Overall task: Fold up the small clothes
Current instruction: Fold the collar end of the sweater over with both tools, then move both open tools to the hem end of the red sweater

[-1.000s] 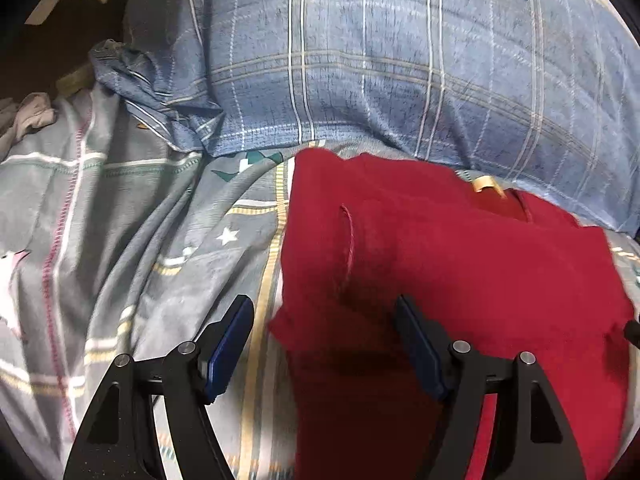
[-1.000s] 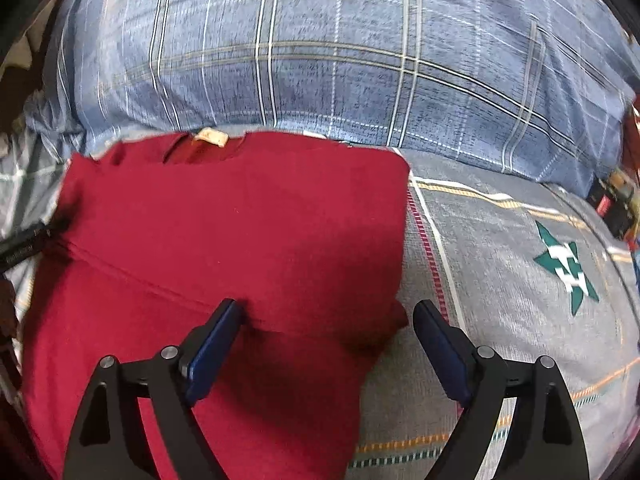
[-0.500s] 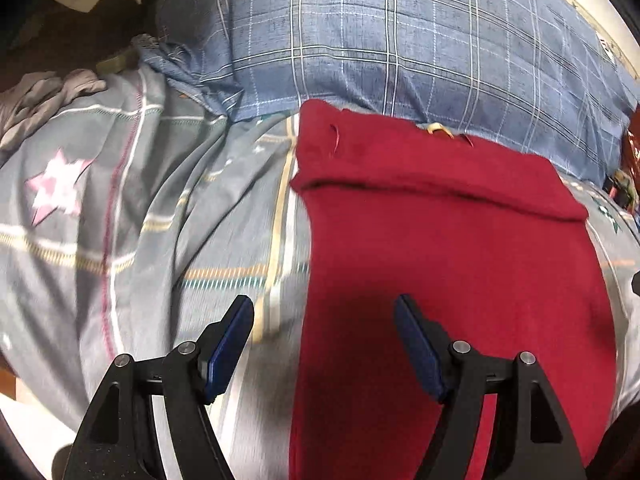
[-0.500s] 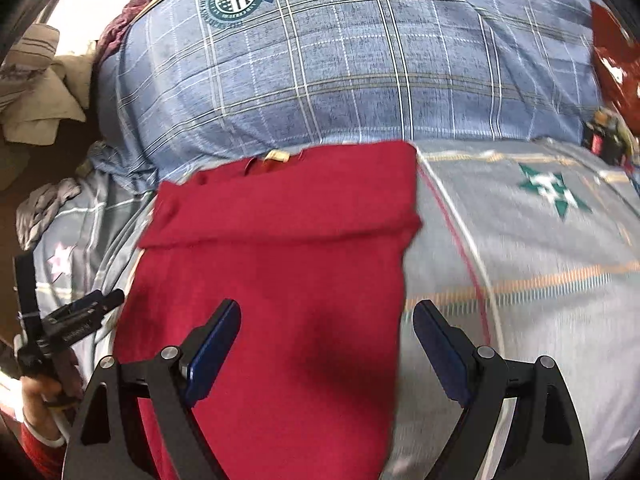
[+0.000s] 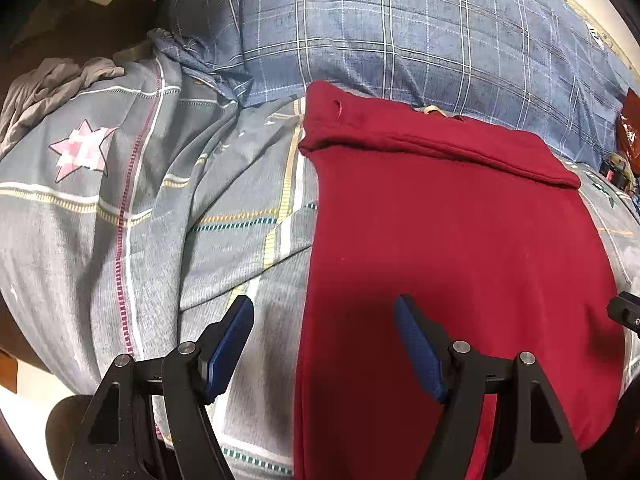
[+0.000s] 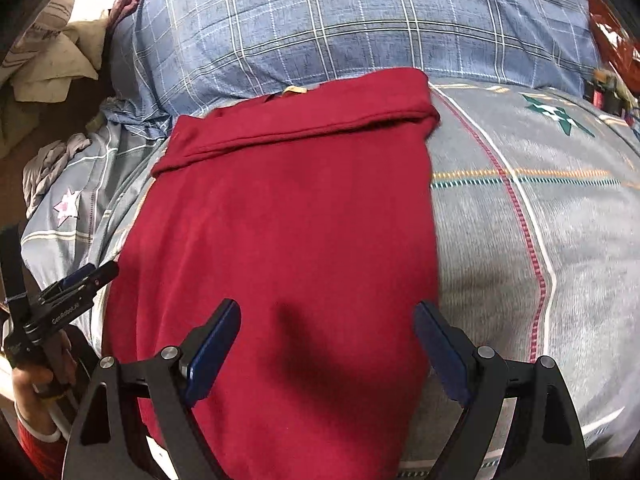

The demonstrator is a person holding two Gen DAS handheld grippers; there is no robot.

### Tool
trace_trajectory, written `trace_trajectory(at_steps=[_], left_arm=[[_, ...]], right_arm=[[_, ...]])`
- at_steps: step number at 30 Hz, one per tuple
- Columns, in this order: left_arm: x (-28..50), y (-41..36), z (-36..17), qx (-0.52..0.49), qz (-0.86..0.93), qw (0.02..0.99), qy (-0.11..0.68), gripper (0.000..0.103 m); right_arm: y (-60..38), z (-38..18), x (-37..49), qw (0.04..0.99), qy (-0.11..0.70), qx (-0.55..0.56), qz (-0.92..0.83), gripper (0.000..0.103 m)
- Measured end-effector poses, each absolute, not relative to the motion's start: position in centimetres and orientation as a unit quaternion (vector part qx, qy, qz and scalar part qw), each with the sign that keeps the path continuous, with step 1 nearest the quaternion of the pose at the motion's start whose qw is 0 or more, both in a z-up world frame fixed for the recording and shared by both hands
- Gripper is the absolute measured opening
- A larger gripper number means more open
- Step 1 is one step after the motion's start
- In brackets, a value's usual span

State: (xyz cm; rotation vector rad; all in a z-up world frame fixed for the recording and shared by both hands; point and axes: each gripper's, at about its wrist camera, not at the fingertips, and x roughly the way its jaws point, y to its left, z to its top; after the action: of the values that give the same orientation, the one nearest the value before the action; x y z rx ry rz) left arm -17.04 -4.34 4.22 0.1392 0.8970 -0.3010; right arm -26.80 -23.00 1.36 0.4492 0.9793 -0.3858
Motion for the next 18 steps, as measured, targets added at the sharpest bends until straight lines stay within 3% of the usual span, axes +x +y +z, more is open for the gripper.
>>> trace_trajectory(at_steps=[18], left_arm=[[-17.6, -1.6, 3.6, 0.020, -0.157, 0.877, 0.453, 0.072]], right_arm=[[-22.8, 1.4, -28.6, 0.843, 0.451, 0.226, -0.186, 0.089]])
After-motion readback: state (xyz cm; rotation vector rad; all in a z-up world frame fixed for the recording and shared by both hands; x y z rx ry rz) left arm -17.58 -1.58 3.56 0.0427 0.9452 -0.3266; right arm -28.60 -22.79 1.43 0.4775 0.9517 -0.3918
